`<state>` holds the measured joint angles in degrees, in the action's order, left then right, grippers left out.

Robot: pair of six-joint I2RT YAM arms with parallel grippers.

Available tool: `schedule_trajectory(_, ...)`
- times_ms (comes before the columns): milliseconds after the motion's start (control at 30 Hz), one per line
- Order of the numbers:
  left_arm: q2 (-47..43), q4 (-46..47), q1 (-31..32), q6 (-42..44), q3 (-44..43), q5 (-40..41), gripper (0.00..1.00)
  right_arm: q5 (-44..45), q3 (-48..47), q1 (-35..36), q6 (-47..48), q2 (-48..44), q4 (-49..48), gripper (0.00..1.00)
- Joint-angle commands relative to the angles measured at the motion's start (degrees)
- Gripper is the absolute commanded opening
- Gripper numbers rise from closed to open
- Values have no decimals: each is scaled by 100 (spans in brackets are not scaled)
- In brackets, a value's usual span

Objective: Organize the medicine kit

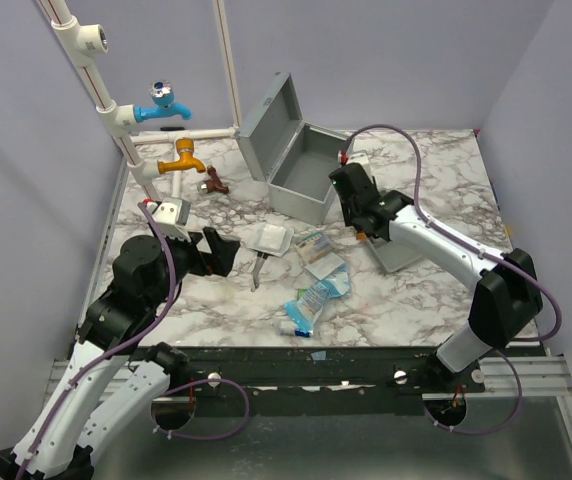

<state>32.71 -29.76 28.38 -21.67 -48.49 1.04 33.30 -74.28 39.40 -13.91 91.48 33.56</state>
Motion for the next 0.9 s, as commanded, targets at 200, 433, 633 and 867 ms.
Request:
schedule_trajectory(200, -238, 19, 253, 31, 34, -52, 98, 30, -79, -1050, 1652, 349, -1014, 23)
schedule_trajectory(433, -398, 8, 416, 49, 33, 27, 99, -445, 44, -1617, 2386, 770, -1510, 23)
schedule_trajectory(633, -423, -9, 544, 67, 24, 87, 99, -670, -27, -1862, 2829, 1088, -1570, 23)
schedule_trajectory(867, -434, -47, 663, 84, 6, 182, 99, -930, -87, -1925, 2999, 1530, -1618, 24)
